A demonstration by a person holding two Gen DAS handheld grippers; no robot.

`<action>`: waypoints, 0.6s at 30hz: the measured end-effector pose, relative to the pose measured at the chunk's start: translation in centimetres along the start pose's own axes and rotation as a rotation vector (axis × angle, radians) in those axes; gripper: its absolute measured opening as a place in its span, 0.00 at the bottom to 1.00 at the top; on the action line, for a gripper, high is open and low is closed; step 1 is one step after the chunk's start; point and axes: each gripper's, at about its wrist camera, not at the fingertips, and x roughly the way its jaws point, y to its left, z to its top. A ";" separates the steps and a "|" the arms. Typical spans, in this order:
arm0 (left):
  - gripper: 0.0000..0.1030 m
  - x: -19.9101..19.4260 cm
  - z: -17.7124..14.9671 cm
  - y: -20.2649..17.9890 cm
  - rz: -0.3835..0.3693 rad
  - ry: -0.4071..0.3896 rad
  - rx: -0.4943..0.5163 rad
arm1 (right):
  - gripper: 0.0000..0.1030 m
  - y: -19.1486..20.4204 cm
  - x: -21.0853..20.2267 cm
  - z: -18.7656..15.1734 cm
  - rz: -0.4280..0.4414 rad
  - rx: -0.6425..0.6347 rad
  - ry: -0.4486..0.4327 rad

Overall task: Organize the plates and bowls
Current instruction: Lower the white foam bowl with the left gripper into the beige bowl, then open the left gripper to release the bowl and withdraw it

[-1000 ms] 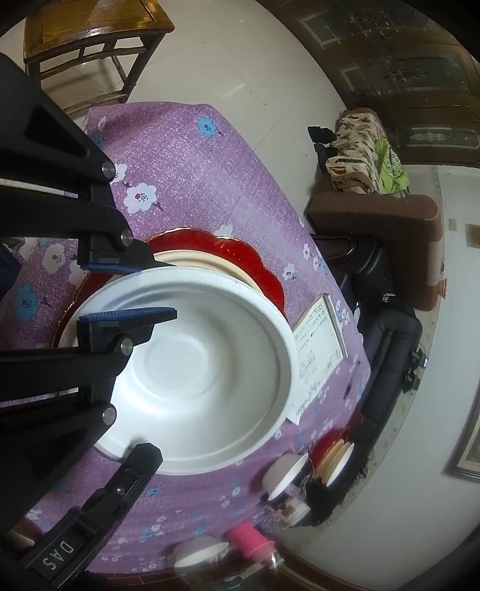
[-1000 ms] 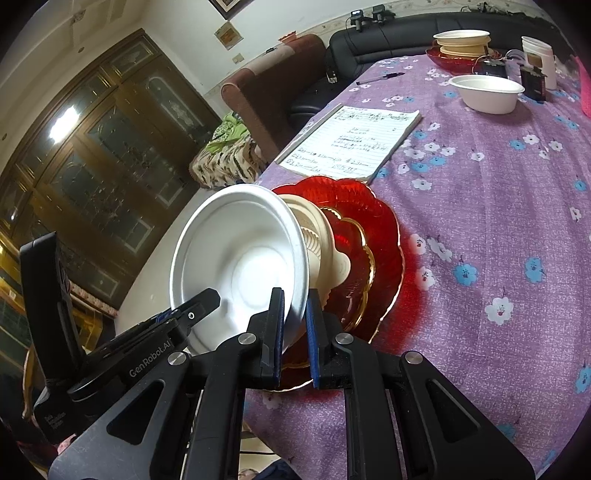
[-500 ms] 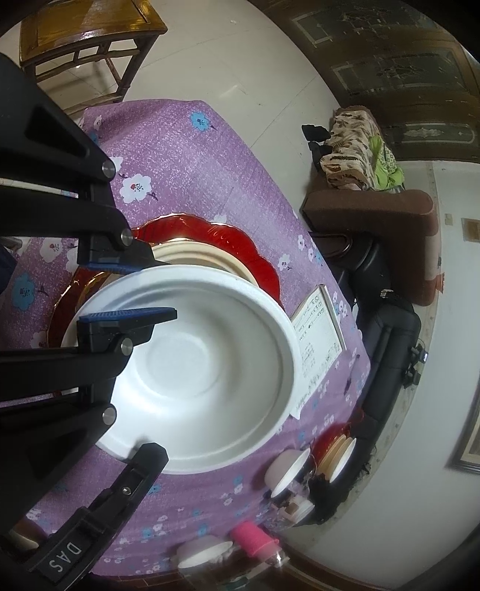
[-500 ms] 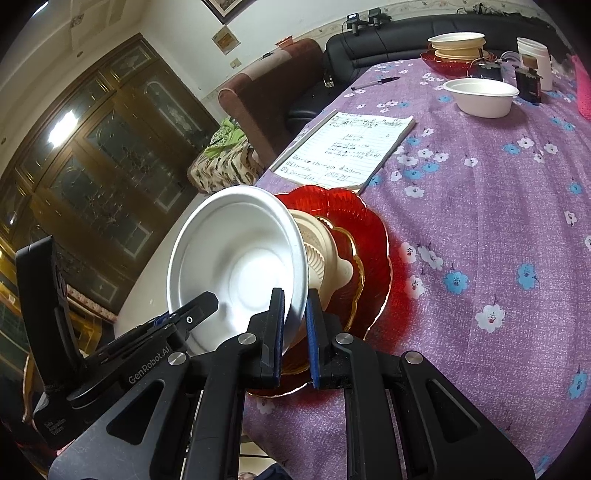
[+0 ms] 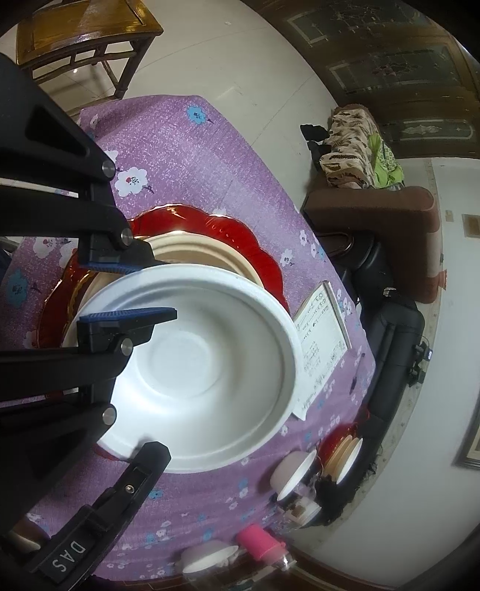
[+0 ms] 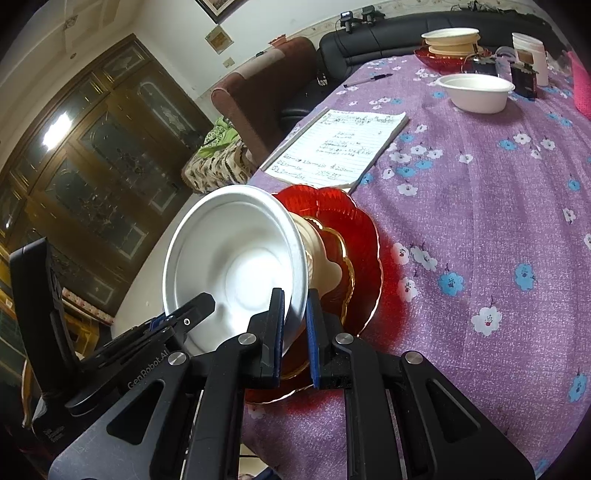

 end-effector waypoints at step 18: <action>0.24 -0.3 -0.4 -0.9 0.033 -0.004 0.070 | 0.14 -1.6 0.2 -0.2 0.011 0.033 0.008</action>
